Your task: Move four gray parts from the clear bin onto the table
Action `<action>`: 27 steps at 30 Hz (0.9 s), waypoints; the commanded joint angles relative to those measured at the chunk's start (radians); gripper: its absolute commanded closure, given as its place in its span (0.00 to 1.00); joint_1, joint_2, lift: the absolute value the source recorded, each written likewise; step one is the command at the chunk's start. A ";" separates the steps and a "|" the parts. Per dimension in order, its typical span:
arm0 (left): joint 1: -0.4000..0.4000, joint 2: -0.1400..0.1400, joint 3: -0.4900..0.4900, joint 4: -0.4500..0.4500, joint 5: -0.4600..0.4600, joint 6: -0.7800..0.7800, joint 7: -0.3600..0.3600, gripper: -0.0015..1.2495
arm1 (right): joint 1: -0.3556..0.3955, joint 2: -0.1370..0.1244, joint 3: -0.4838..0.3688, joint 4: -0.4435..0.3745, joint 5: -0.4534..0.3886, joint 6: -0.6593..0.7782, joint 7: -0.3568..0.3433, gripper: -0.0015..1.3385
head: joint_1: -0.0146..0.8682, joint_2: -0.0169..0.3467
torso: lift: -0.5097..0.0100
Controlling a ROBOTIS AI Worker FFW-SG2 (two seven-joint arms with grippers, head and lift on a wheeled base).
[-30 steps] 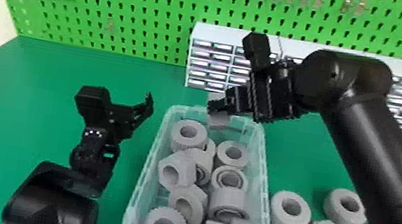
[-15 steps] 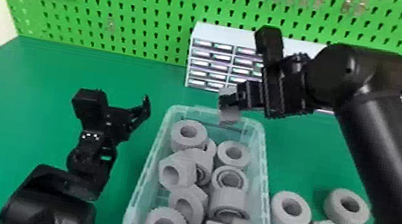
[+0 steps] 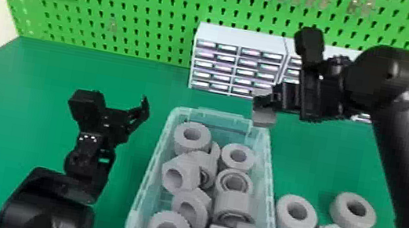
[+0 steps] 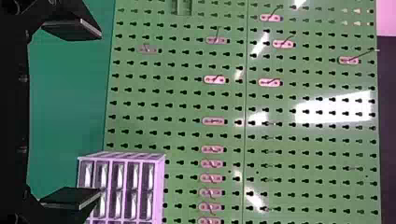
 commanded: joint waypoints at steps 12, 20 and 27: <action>0.000 -0.001 -0.004 -0.001 0.000 0.000 0.003 0.08 | 0.050 -0.020 -0.108 -0.043 0.064 0.049 0.000 0.69 | 0.80 0.24 | 0.88; 0.002 -0.001 -0.005 0.001 0.000 0.000 0.008 0.08 | 0.085 -0.031 -0.163 -0.062 0.080 0.068 0.000 0.69 | 0.80 0.24 | 0.88; -0.001 -0.001 -0.004 -0.001 0.002 0.000 0.011 0.08 | 0.110 -0.040 -0.204 -0.079 0.094 0.085 0.000 0.69 | 0.80 0.24 | 0.88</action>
